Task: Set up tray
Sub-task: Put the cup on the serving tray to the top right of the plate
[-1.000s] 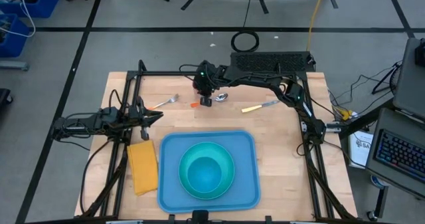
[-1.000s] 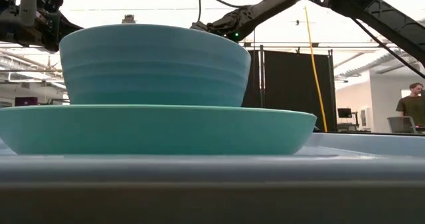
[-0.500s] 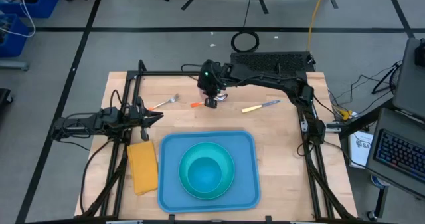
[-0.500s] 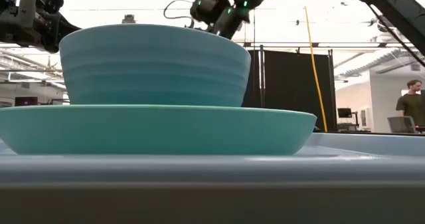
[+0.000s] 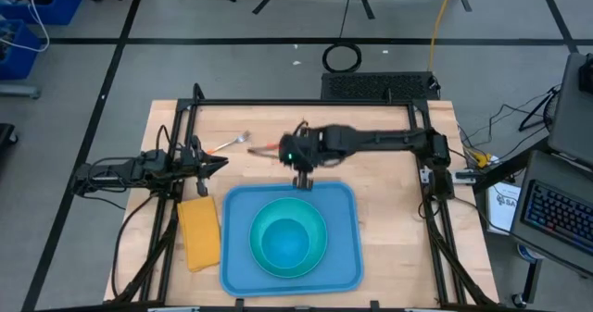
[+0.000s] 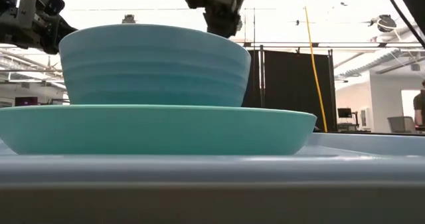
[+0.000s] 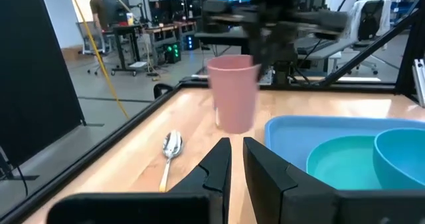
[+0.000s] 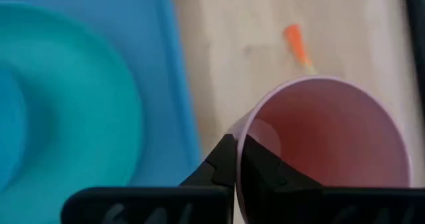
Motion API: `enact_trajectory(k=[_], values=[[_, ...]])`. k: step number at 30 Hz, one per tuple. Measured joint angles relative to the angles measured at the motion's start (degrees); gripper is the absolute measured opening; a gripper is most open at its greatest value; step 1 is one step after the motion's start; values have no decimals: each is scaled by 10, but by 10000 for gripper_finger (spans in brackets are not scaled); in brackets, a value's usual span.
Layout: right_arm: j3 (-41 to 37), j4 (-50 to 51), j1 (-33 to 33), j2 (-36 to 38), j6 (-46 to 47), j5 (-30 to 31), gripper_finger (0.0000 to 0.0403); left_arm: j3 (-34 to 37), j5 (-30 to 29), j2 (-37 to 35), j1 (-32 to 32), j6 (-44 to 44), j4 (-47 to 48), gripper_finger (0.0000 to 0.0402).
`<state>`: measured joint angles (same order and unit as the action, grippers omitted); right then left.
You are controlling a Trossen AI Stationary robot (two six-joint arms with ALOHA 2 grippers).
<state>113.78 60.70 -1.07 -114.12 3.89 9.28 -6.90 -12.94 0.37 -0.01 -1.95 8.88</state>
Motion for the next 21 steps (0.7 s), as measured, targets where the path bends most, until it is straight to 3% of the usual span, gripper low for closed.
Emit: enact_trajectory(k=[11, 21], values=[[-101, -6, 102, 6, 165, 54, 0, 0, 1, 0, 0, 43, 39, 47], [-235, -87, 155, 72, 282, 90, 0, 0, 70, 0, 0, 101, 66, 47]])
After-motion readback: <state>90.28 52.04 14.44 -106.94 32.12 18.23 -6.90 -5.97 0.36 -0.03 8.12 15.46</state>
